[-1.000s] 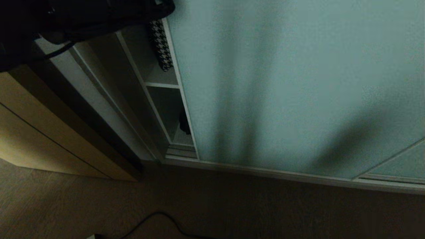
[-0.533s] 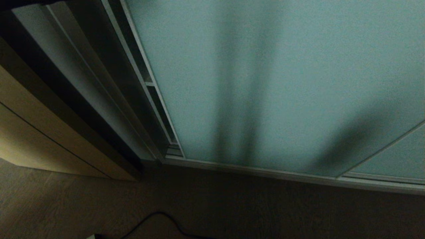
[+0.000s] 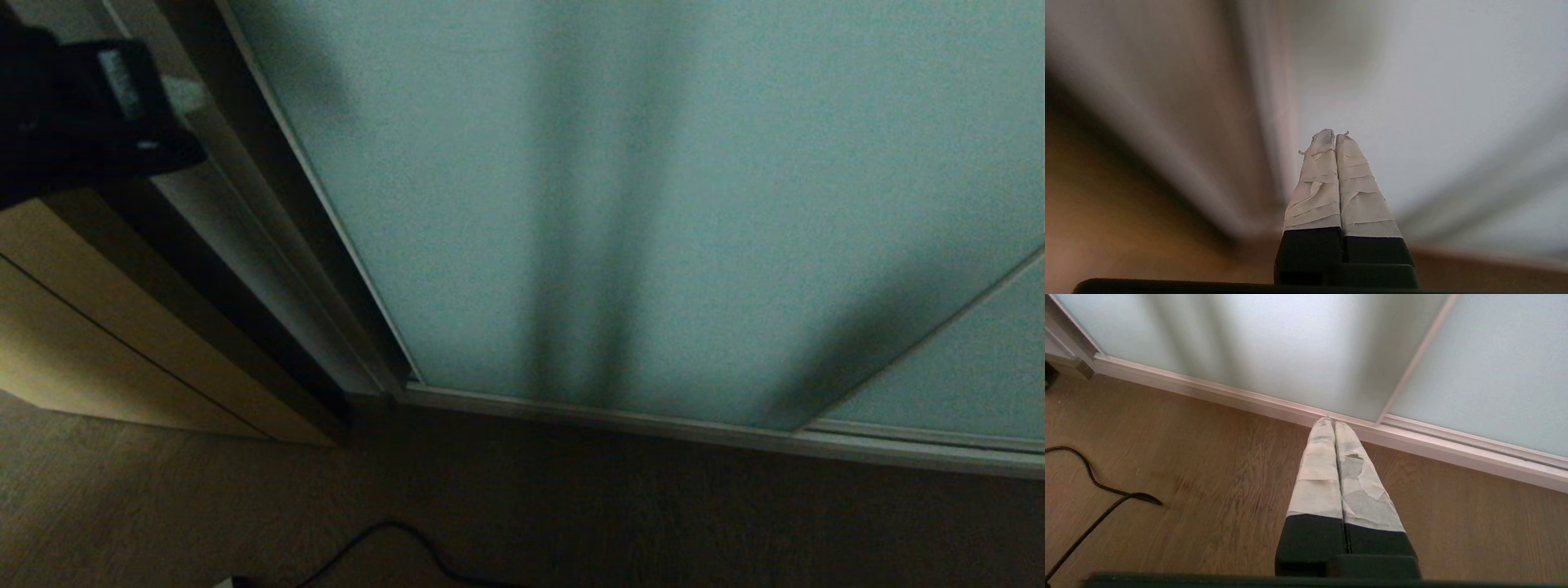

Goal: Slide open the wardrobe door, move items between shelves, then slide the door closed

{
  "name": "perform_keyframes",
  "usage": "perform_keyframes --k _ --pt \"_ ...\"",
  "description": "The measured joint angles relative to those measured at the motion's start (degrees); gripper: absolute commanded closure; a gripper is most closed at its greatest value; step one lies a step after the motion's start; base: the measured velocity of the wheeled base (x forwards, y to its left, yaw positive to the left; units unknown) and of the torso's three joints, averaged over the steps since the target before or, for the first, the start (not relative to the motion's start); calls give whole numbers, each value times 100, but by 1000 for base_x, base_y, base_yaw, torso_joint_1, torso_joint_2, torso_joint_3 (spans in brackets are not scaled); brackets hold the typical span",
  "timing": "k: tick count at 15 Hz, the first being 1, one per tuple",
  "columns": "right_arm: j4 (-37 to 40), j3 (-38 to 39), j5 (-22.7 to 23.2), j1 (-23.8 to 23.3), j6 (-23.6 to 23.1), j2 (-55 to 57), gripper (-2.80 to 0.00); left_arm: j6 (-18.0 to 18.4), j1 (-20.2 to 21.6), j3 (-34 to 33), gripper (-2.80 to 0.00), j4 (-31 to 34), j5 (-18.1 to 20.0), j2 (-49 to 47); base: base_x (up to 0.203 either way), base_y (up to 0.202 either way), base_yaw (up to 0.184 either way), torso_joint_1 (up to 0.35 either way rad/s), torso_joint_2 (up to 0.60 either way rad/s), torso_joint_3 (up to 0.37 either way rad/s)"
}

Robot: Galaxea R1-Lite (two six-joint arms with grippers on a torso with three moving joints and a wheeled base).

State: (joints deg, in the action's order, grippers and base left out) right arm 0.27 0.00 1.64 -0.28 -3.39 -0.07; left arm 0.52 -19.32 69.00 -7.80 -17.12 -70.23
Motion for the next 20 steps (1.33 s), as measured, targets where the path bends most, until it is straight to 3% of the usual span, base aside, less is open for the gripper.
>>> perform_keyframes --k 5,8,12,20 --pt "-2 0 0 1 1 0 0 -85 531 -2194 0 -52 -145 1830 0 0 0 0 0 0" --pt "0 0 -1 4 0 0 0 -101 834 -3496 0 -38 25 3016 0 0 0 0 0 0" --pt "-1 0 3 1 0 0 0 -74 1178 -4666 0 31 385 4336 0 0 0 0 0 0" --pt "0 0 1 4 0 0 0 223 1816 -6619 0 -44 519 5833 0 0 0 0 0 0"
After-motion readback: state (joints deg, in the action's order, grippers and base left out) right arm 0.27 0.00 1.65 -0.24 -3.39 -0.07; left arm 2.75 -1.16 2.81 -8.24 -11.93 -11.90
